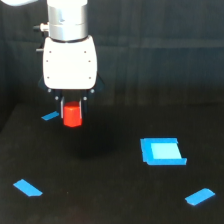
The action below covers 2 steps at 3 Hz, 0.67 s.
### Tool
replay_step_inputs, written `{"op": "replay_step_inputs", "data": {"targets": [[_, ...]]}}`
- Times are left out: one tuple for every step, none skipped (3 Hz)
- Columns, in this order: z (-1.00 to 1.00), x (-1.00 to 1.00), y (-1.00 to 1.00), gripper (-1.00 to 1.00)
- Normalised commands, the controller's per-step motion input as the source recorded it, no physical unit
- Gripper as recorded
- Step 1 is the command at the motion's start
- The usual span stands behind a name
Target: Pick up the red object from the table
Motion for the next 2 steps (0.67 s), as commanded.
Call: {"op": "replay_step_inputs", "data": {"targets": [[0.1, -0.02, 0.05, -1.0], [0.06, -0.01, 0.02, -0.92]]}}
